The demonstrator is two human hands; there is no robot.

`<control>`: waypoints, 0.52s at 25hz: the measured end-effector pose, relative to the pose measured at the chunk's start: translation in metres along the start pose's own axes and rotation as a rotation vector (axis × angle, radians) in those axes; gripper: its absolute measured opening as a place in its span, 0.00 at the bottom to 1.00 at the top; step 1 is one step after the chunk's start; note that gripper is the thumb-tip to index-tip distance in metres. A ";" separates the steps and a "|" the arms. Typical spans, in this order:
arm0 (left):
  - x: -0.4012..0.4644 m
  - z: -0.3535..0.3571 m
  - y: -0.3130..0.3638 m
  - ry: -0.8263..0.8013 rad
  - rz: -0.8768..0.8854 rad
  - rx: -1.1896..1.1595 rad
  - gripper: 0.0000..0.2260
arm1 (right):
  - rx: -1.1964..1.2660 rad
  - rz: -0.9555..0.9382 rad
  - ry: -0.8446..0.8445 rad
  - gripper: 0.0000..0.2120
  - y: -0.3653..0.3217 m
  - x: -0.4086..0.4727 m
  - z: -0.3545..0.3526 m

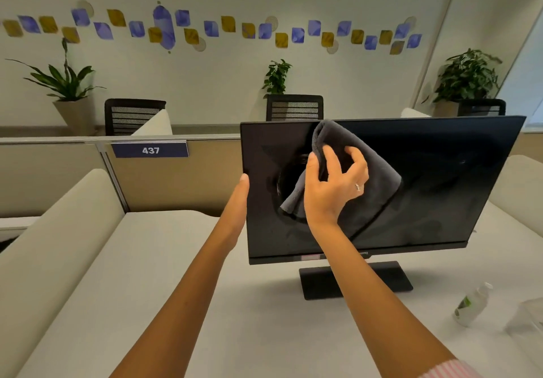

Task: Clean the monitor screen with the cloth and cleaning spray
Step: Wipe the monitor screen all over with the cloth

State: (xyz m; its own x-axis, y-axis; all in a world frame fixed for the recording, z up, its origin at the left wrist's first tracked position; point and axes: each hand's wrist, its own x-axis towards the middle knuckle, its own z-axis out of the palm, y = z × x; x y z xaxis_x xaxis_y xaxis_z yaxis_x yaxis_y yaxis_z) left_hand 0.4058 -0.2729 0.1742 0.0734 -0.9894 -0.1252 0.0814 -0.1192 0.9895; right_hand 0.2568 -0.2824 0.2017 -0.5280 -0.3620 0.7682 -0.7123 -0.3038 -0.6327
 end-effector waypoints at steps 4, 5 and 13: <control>0.002 -0.001 -0.001 -0.073 0.005 0.002 0.34 | -0.163 -0.115 -0.177 0.34 0.016 -0.012 0.017; 0.002 -0.001 -0.001 -0.093 0.005 0.009 0.35 | -0.165 -0.122 -0.207 0.38 0.019 -0.013 0.020; 0.010 -0.003 -0.011 -0.092 -0.029 0.046 0.46 | -0.277 -0.403 -0.253 0.38 0.042 -0.030 0.031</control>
State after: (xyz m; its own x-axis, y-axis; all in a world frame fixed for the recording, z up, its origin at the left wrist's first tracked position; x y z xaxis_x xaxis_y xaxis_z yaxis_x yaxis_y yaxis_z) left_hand 0.4084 -0.2808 0.1617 -0.0204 -0.9887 -0.1486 0.0358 -0.1493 0.9881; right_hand 0.2570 -0.3116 0.1492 -0.0855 -0.4758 0.8754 -0.9482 -0.2308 -0.2181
